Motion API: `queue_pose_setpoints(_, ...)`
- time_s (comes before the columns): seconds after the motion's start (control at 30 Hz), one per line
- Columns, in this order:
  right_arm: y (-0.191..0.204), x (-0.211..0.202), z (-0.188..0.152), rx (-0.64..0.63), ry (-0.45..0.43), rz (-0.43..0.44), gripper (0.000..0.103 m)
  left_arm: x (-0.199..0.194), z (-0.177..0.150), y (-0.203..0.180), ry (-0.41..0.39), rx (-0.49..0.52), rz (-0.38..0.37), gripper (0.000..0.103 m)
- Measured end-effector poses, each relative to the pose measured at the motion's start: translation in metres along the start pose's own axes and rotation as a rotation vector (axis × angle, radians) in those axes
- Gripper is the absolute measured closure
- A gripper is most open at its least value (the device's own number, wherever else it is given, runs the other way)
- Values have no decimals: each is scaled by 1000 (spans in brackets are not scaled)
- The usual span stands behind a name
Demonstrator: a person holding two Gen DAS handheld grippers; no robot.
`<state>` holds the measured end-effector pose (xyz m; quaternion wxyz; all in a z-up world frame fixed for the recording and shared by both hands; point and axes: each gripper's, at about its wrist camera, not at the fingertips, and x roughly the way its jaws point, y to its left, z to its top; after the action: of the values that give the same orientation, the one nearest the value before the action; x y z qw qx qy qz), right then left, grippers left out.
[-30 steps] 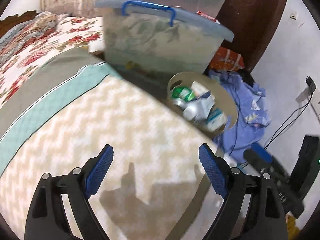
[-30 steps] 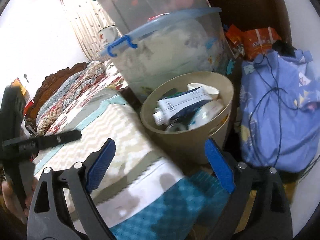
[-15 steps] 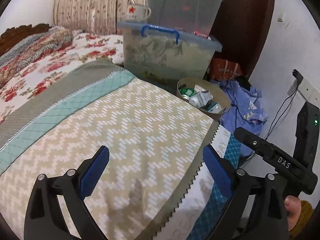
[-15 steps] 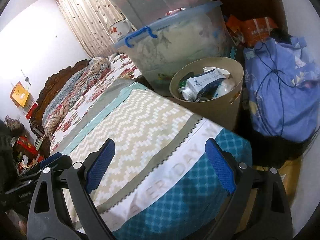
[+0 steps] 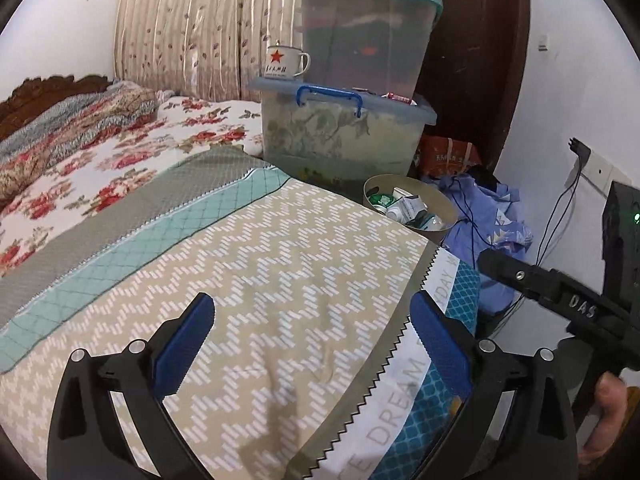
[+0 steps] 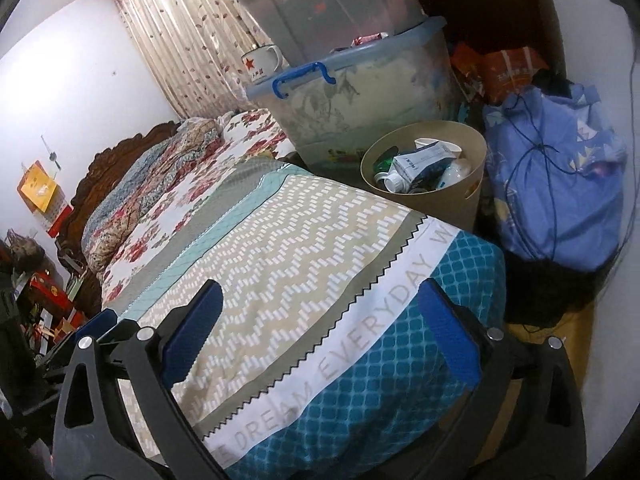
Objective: Collect trash
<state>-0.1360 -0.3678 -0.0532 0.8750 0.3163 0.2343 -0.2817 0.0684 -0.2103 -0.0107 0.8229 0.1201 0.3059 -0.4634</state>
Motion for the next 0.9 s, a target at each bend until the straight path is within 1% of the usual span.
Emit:
queue_pose_setpoints(0.2, 4, -23, -3, 22, -43, -26, 4, -4, -2, -10, -6, 63, 26, 9)
queue_pose_setpoints(0.33, 6, -30, -1, 12, -50, -31, 4, -7, 0, -14, -25, 75, 69, 9)
queue_pose_setpoints(0.4, 8, -34, 0, -2, -58, -29, 4, -9, 1, -14, -34, 69, 74, 9)
queue_pose_setpoints(0.63, 15, -38, -1, -2, -71, -3, 4, -16, 4, -12, -42, 58, 110, 9)
queue_pose_setpoints(0.9, 17, -36, -2, 7, -52, 39, 4, -26, 6, -19, -61, 71, 166, 9)
